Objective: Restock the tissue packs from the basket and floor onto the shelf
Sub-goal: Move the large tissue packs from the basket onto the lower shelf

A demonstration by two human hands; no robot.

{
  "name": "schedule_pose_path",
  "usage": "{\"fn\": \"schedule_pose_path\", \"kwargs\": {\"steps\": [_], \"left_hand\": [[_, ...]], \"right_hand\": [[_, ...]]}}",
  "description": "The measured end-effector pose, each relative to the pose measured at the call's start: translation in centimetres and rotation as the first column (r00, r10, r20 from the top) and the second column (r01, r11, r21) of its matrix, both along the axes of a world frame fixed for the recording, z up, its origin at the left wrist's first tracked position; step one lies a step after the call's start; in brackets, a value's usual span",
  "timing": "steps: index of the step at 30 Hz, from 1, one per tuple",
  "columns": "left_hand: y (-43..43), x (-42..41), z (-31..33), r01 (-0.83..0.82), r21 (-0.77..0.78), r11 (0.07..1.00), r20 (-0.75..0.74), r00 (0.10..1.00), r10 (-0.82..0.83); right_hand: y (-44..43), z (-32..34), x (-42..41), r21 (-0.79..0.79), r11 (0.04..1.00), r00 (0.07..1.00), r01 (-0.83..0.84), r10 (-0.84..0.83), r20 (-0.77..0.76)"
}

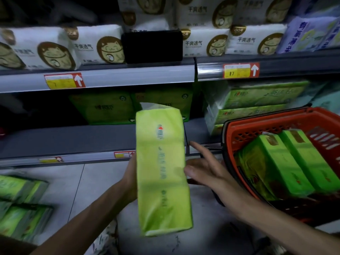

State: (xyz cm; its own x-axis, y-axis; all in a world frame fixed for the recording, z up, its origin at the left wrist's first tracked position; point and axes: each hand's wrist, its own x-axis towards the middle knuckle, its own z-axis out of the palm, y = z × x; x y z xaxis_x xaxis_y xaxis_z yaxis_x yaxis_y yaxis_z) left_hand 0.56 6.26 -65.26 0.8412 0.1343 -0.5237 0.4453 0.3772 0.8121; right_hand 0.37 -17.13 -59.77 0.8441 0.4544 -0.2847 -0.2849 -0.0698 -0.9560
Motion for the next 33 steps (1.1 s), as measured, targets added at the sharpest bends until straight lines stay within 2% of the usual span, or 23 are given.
{"fn": "schedule_pose_path", "kwargs": {"steps": [4, 7, 10, 15, 18, 21, 25, 28, 33], "left_hand": [[0.1, 0.0, -0.3, 0.121, 0.066, 0.991, -0.202, 0.974, -0.105], [0.1, -0.2, 0.2, 0.149, 0.111, 0.983, -0.240, 0.963, -0.119], [0.0, -0.5, 0.9, 0.181, 0.186, 0.966, -0.151, 0.976, -0.153], [0.4, -1.3, 1.6, 0.067, 0.319, 0.945, 0.002, 0.997, -0.071], [1.2, -1.9, 1.8, -0.010, 0.360, 0.933, 0.096, 0.995, -0.027], [2.0, -1.7, 2.4, -0.055, 0.315, 0.947, 0.162, 0.987, 0.003], [3.3, -0.8, 3.2, 0.027, 0.161, 0.987, 0.179, 0.982, -0.056], [3.7, -0.2, 3.3, 0.058, 0.124, 0.991, 0.197, 0.977, -0.082], [3.6, 0.3, 3.4, -0.010, 0.071, 0.997, 0.181, 0.984, -0.003]], "right_hand": [[-0.3, 0.0, -0.1, -0.024, 0.999, 0.999, 0.026, -0.027, -0.034], [-0.4, -0.3, 0.2, -0.031, 0.997, 0.993, 0.072, -0.074, -0.097], [-0.6, 0.0, 0.8, -0.070, 0.992, 0.986, 0.104, -0.112, -0.124], [-0.3, -0.1, 1.6, -0.135, 0.979, 0.977, 0.153, -0.171, -0.128], [-0.4, -0.6, 2.0, -0.184, 0.954, 0.960, 0.237, -0.259, -0.109], [-0.6, -1.0, 2.3, -0.101, 0.953, 0.944, 0.284, -0.297, -0.143], [-0.6, -0.4, 2.2, 0.052, 0.953, 0.906, 0.300, -0.267, -0.328], [-0.5, -0.2, 1.6, 0.077, 0.948, 0.876, 0.307, -0.250, -0.413], [-0.7, -0.3, 2.3, 0.115, 0.926, 0.856, 0.360, -0.279, -0.434]]}}
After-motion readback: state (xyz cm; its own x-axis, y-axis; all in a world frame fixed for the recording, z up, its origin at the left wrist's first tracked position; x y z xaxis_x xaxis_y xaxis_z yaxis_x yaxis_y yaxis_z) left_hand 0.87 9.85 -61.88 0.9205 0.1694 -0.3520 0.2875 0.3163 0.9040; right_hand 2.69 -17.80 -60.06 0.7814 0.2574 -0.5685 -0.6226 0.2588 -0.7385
